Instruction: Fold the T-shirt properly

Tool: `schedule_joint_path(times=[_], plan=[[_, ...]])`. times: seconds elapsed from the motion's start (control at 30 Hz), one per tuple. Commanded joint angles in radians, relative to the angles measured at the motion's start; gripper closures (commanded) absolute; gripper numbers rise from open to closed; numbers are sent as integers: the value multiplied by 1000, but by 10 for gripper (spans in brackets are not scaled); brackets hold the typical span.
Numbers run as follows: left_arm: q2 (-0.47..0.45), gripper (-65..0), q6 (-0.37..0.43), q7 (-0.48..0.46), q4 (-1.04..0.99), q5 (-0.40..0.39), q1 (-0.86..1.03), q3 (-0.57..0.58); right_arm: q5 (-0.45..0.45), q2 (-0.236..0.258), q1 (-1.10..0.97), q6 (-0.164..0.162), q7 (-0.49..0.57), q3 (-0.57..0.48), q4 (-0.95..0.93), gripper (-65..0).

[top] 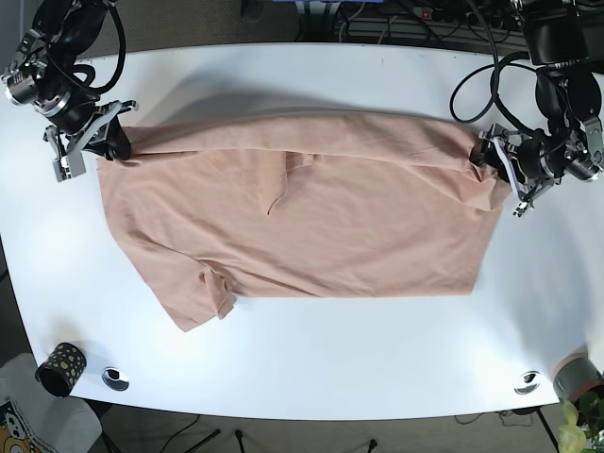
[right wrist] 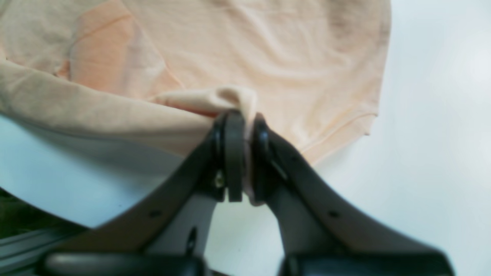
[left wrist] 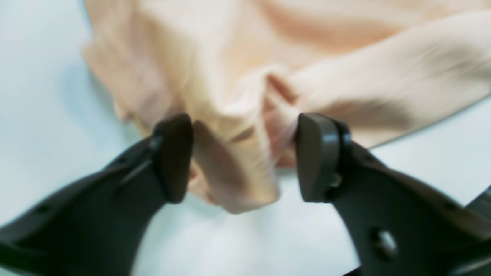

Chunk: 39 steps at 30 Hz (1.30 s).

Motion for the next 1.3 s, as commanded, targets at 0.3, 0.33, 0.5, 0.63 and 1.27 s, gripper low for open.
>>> schedule_joint_path(times=[0.3, 0.33, 0.5, 0.63, 1.27], plan=[[-44, -28, -1, -15, 135, 102, -9, -31, 19, 17, 5, 1, 17, 6, 16, 0], [-56, -28, -1, -15, 173, 100, 11, -45, 20, 17, 4, 1, 17, 6, 16, 0], [-71, -28, -1, -6, 321, 95, 61, -88, 24, 17, 2, 1, 17, 7, 16, 0], [-102, -26, -1, 74, 410, 97, 93, -128, 25, 18, -2, 1, 17, 12, 17, 0], [-10, -446, -1, 109, 394, 102, 29, -194, 20, 18, -21, 1, 17, 7, 17, 0]])
